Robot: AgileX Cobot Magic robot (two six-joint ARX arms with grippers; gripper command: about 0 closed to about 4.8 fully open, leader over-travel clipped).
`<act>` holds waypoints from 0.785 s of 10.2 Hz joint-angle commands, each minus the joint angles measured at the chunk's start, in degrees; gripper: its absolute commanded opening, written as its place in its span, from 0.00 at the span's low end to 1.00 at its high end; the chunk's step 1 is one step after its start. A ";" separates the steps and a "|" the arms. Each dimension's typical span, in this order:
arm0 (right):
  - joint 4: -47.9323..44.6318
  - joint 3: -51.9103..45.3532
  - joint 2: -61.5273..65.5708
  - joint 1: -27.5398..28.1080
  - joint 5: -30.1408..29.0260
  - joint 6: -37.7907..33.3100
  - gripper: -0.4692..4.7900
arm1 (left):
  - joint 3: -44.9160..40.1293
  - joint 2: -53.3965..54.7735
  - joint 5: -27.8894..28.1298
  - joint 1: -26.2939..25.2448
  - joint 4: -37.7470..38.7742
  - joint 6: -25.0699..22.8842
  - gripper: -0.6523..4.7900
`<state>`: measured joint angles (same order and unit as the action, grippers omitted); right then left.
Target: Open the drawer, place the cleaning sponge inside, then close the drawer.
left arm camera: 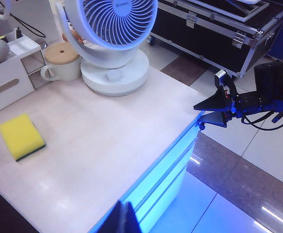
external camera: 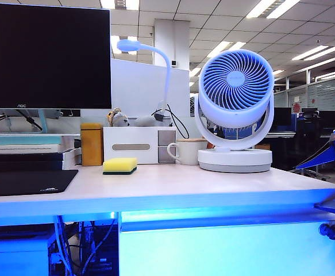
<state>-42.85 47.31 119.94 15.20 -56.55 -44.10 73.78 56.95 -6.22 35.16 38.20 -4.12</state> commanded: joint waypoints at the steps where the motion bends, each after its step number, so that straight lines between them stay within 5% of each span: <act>1: -9.07 0.79 -0.59 -0.13 0.20 1.25 0.97 | 0.24 -0.11 -0.04 0.02 -0.55 0.00 0.11; 8: -12.68 0.66 -0.61 -0.20 -7.13 1.66 0.97 | 0.24 -0.11 -0.02 0.02 1.11 0.02 0.11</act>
<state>-46.83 46.85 120.66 15.20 -59.90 -43.88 73.78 56.95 -6.22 35.16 39.07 -4.10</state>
